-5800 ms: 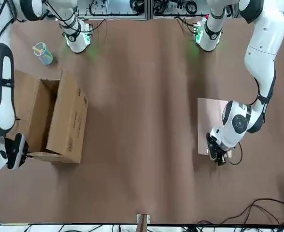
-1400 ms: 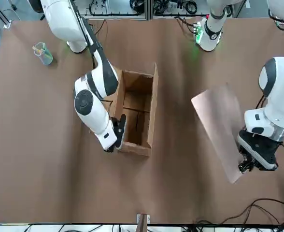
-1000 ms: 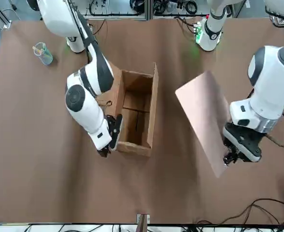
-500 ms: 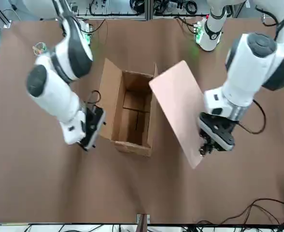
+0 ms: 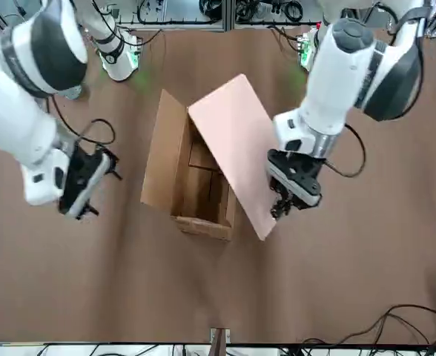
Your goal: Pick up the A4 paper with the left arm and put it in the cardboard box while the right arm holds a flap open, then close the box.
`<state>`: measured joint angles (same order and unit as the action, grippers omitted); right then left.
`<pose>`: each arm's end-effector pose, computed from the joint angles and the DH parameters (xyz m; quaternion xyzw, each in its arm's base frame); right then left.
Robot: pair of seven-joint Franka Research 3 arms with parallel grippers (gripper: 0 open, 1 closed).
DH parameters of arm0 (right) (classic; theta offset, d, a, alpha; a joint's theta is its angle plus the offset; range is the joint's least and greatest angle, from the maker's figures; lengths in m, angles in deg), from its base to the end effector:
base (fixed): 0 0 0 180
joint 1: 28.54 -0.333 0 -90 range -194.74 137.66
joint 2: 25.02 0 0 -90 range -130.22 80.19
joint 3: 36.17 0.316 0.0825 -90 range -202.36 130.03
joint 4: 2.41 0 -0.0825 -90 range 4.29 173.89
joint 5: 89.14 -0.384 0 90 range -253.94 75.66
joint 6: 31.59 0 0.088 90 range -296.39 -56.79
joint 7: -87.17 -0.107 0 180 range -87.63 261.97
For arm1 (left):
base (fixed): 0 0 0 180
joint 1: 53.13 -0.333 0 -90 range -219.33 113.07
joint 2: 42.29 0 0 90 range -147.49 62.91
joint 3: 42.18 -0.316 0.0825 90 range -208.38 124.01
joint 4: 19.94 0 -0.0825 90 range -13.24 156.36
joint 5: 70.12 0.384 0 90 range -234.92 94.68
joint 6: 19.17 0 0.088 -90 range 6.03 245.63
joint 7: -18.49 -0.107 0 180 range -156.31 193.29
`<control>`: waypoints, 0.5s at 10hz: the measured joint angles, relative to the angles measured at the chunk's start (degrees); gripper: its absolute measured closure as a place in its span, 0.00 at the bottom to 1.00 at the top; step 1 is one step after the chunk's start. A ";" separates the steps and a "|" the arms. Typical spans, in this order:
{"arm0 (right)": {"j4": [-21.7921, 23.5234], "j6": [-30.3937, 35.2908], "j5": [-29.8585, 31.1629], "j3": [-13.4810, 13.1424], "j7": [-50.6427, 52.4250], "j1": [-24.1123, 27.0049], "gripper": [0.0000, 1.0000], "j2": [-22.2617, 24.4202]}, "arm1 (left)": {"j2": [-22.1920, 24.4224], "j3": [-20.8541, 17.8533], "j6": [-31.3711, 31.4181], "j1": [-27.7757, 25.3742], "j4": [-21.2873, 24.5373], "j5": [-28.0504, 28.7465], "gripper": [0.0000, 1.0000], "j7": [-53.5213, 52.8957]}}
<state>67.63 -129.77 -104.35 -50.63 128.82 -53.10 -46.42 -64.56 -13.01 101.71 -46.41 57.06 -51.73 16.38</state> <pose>0.6538 0.1760 0.5813 -0.8941 -0.4346 -0.0846 0.0667 0.6134 -0.3416 0.5739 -0.9170 0.3330 -0.2195 0.0008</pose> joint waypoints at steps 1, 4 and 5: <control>0.07 0.37 0.00 -1.03 -0.33 0.04 0.00 0.00 | -0.06 -0.08 0.22 1.46 -0.14 1.43 0.97 1.65; 0.22 1.21 0.00 -3.68 -3.69 0.11 0.00 0.00 | -0.68 -0.17 1.36 3.80 -0.34 4.54 0.97 2.52; 0.22 1.41 0.00 -4.43 -5.22 0.13 0.00 0.00 | -0.87 -0.17 2.65 4.10 -0.35 4.89 0.97 2.04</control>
<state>67.86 -128.37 -104.35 -55.05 123.60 -52.97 -46.42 -65.44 -13.18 104.36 -42.31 56.71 -46.85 18.42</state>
